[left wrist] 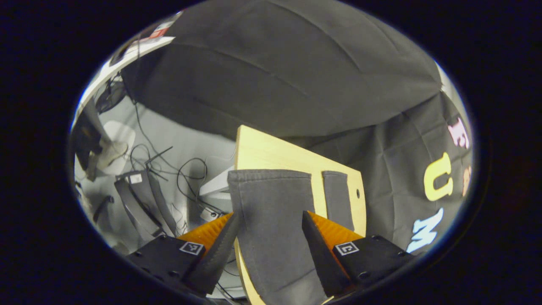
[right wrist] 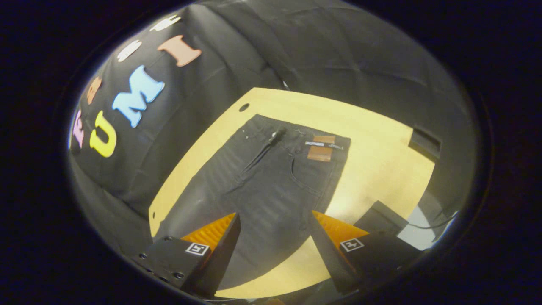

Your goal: Grasp the waist and the cuffs of the jeans and fold them to make the two legs overlap; first hold the waist and fold one-third of the jeans toward the cuffs, then hold the cuffs and fold the remaining one-third in the same direction to finish folding.

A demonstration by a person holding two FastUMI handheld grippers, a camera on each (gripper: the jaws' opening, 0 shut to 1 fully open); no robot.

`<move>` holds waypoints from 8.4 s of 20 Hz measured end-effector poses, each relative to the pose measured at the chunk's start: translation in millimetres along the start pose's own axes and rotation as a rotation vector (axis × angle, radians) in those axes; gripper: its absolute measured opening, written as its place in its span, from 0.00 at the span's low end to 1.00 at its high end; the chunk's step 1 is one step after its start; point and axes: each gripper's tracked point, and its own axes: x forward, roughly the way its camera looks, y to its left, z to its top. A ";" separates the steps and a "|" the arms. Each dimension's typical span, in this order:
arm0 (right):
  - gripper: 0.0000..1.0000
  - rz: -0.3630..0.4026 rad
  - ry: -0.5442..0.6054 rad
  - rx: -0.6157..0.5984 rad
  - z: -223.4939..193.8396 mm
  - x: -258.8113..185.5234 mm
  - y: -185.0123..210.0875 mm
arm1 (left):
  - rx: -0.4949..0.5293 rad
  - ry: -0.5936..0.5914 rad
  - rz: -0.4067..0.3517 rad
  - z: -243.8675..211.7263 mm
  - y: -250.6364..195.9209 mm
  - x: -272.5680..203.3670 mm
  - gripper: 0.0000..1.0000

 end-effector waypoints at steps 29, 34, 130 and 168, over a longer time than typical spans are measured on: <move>0.93 -0.043 0.133 0.327 3.8 50.1 -35.1 | -0.068 0.099 0.065 -32.9 -4.9 65.5 0.64; 0.75 0.004 0.167 0.395 3.4 53.8 -41.4 | -0.068 0.123 0.072 -35.4 6.0 71.3 0.16; 0.67 0.109 -0.012 0.294 136.9 178.8 22.9 | 1.113 -0.425 -0.519 -177.0 -419.9 -71.8 0.96; 0.09 0.539 -0.140 -0.956 -150.2 121.9 326.8 | 1.063 -0.373 -0.738 -129.9 -391.1 -75.5 0.95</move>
